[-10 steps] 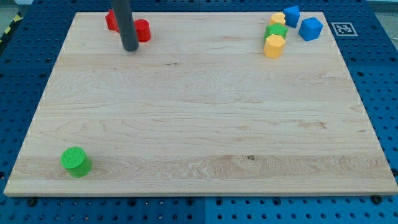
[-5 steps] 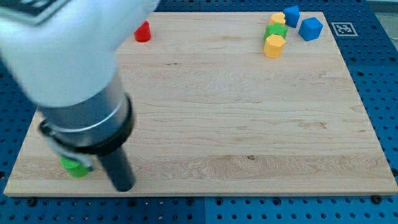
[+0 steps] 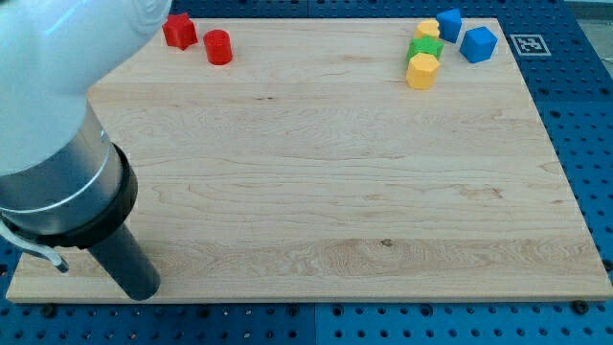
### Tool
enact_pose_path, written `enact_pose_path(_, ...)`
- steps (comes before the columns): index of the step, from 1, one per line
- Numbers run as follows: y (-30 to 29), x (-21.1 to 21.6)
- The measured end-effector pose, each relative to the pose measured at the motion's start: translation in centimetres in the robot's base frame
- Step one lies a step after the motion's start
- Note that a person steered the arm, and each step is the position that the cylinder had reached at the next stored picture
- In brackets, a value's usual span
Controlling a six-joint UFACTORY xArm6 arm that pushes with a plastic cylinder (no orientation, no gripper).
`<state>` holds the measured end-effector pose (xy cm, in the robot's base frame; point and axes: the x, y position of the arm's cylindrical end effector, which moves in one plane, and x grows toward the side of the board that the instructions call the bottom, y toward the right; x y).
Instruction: Move the green circle closer to the red circle and red star
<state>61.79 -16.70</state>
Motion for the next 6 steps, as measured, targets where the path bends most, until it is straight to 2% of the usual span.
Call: enact_pose_path(6,-3.0,-0.5)
